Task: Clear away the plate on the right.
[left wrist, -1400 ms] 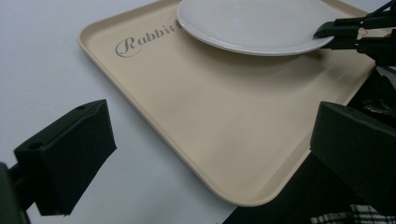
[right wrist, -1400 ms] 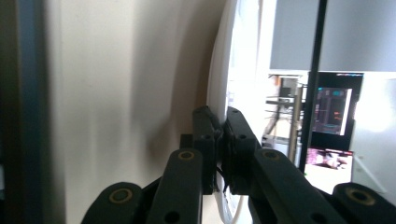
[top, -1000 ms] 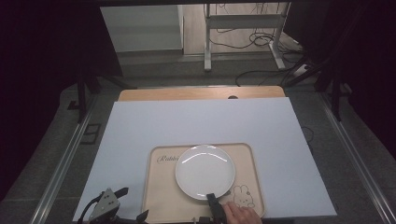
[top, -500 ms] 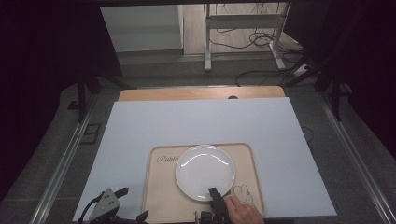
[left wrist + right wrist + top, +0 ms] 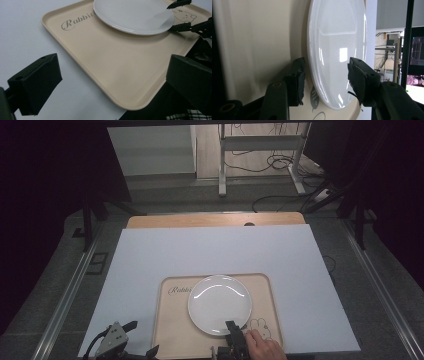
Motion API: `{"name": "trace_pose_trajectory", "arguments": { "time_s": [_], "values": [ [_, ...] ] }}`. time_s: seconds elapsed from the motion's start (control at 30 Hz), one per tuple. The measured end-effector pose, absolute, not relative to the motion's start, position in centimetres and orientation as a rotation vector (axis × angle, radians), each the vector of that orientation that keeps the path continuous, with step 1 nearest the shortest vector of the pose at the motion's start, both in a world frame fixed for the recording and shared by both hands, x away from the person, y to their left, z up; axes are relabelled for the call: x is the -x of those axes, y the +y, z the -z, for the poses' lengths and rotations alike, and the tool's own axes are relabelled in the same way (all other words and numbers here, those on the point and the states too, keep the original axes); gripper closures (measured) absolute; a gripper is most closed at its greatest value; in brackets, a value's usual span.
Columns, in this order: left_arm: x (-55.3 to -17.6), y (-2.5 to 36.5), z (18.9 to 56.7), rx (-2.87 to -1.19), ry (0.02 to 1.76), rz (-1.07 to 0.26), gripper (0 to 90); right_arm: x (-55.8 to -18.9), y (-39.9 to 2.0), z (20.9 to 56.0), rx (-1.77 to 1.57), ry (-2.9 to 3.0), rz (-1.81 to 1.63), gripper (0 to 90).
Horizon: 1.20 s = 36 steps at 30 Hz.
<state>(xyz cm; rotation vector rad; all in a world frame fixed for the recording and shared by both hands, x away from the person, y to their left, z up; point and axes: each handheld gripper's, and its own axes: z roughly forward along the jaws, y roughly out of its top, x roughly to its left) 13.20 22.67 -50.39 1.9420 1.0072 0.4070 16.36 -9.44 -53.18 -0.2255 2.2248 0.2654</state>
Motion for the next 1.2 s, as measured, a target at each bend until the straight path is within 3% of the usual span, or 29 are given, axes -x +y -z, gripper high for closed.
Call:
{"name": "trace_pose_trajectory", "arguments": {
  "time_s": [0.63,1.2],
  "values": [
    [-13.2,22.6,50.4,-1.935,1.010,-0.405,0.0,-15.7,-10.1,52.1,0.235,2.214,-0.288,43.6],
    [-13.2,22.6,50.4,-1.936,1.011,-0.404,0.0,-16.6,-10.9,51.0,0.111,2.219,-0.323,35.0]
  ]
}}
